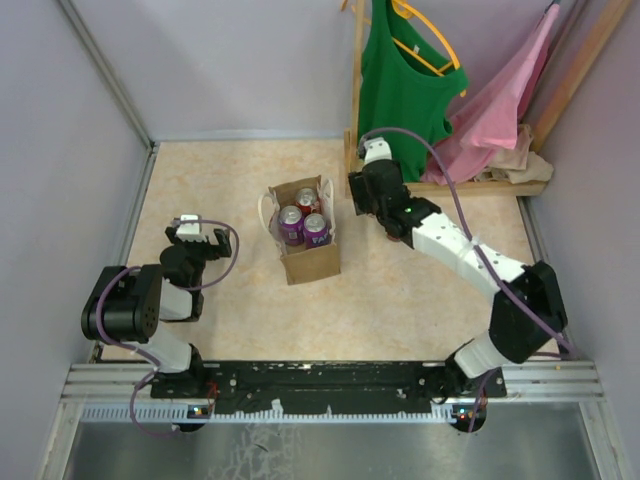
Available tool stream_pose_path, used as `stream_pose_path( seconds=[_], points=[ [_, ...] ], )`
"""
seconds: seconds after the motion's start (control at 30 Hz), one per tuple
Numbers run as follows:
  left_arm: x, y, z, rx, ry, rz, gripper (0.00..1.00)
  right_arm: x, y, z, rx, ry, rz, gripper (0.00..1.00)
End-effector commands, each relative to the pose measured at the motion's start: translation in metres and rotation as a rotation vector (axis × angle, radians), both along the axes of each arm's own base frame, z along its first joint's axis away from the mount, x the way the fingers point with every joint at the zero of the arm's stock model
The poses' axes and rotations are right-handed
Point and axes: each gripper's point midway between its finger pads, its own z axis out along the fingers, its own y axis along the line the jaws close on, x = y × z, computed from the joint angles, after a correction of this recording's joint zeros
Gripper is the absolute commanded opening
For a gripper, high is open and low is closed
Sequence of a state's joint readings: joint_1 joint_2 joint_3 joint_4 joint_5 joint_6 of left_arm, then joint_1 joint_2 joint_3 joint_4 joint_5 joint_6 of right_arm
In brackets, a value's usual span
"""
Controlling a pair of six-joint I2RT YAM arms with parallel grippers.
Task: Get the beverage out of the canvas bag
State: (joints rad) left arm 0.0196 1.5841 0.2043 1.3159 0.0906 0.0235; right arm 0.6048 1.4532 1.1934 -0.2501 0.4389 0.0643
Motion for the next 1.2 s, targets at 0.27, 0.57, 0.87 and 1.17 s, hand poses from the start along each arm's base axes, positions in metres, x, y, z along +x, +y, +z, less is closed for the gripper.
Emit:
stream_pose_path(
  seconds=[0.27, 0.57, 0.87, 1.17],
  points=[
    [0.003, -0.001, 0.005, 0.003, -0.018, -0.010, 1.00, 0.044, 0.034, -0.027, 0.104, -0.048, 0.055, 0.00],
    [0.004, -0.001, 0.005, 0.004, -0.018, -0.009, 1.00, 0.051, 0.038, -0.059, 0.136, -0.004, 0.061, 0.00],
    [0.004, -0.001, 0.005, 0.004, -0.018, -0.009, 1.00, 0.046, 0.039, -0.084, 0.147, 0.049, 0.068, 0.06],
    [0.004, -0.001, 0.005, 0.004, -0.018, -0.009, 1.00, 0.043, 0.036, -0.093, 0.127, 0.075, 0.059, 0.67]
  ],
)
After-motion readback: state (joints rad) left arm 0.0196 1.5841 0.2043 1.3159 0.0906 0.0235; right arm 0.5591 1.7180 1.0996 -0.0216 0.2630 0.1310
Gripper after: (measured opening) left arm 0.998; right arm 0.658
